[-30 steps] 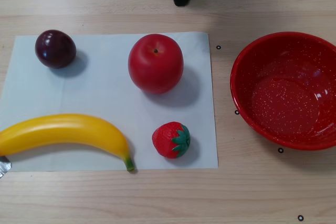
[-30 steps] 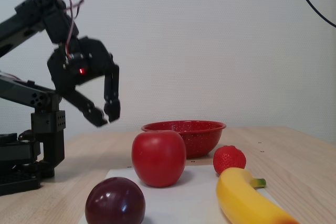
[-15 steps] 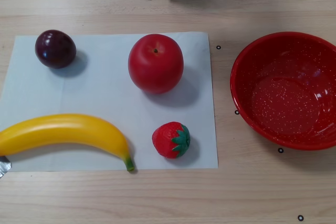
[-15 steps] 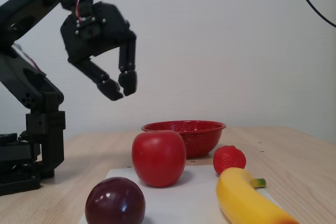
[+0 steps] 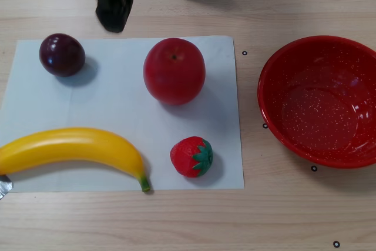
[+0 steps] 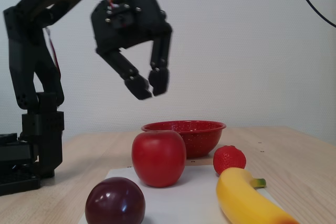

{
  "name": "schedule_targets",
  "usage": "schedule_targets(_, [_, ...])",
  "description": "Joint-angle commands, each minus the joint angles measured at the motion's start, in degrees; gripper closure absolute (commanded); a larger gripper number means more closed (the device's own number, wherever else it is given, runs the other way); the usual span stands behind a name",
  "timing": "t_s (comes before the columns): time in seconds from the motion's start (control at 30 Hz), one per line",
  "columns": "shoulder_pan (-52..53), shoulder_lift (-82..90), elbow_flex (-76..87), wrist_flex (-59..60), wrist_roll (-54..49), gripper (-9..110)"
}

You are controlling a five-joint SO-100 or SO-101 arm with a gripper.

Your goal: Grasp the banana and put it in the red bowl.

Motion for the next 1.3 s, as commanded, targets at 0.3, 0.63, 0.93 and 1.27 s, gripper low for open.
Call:
schedule_targets(0.3, [-3.3,-15.6,-21.5,3.2,2.2,91])
schedule_targets(0.63, [-4.9,-28.7,-33.0,2.6,3.1,64])
schedule_targets(0.93, [-5.0,-38.9,-43.2,-1.8,3.5,53])
schedule_targets(1.27, [-4.7,-48.4,-51.2,-7.4,6.2,46])
